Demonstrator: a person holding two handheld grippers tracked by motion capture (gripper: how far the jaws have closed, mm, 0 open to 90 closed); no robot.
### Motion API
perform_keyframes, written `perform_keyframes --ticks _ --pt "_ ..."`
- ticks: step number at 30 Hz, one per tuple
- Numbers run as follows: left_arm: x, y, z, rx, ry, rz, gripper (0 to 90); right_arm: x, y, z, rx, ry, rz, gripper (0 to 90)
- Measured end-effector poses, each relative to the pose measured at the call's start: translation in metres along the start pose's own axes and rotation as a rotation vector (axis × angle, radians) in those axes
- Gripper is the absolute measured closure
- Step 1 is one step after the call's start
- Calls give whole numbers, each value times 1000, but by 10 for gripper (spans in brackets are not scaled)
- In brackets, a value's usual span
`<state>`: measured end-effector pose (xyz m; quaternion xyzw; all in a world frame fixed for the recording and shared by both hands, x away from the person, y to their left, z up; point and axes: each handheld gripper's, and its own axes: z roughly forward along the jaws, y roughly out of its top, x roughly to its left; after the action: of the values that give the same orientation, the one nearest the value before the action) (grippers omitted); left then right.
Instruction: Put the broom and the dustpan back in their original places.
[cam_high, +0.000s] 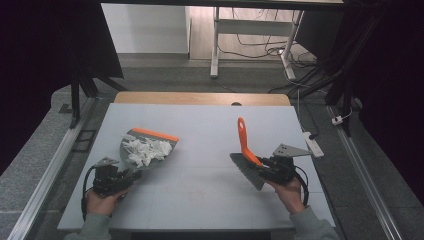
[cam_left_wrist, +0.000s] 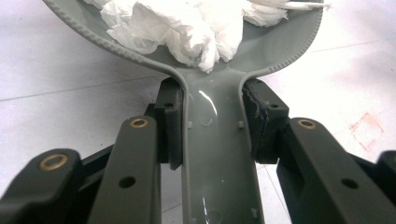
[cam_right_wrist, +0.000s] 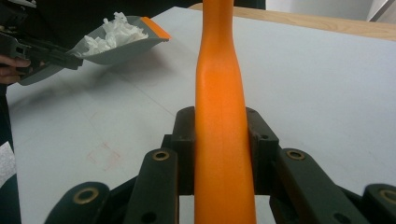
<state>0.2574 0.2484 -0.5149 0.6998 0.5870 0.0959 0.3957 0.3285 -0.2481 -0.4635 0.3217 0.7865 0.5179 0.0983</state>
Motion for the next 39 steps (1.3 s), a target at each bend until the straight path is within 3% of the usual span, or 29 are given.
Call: perform_keyframes --ticks 6,9,16,31,39 --pt "-6 -4 6 9 46 -27 618 -10 -8 -6 3 -3 40 698" --pt "-9 -6 9 -2 67 -59 618 -12 -10 -6 7 7 61 698" --pt "-11 -6 18 0 93 -107 617 -11 -13 -6 18 13 60 698" --pt "-9 -6 31 36 112 -130 616 -13 -21 4 96 -2 85 698" --pt "-9 -7 31 33 100 -115 601 -19 -23 8 127 -54 88 698"
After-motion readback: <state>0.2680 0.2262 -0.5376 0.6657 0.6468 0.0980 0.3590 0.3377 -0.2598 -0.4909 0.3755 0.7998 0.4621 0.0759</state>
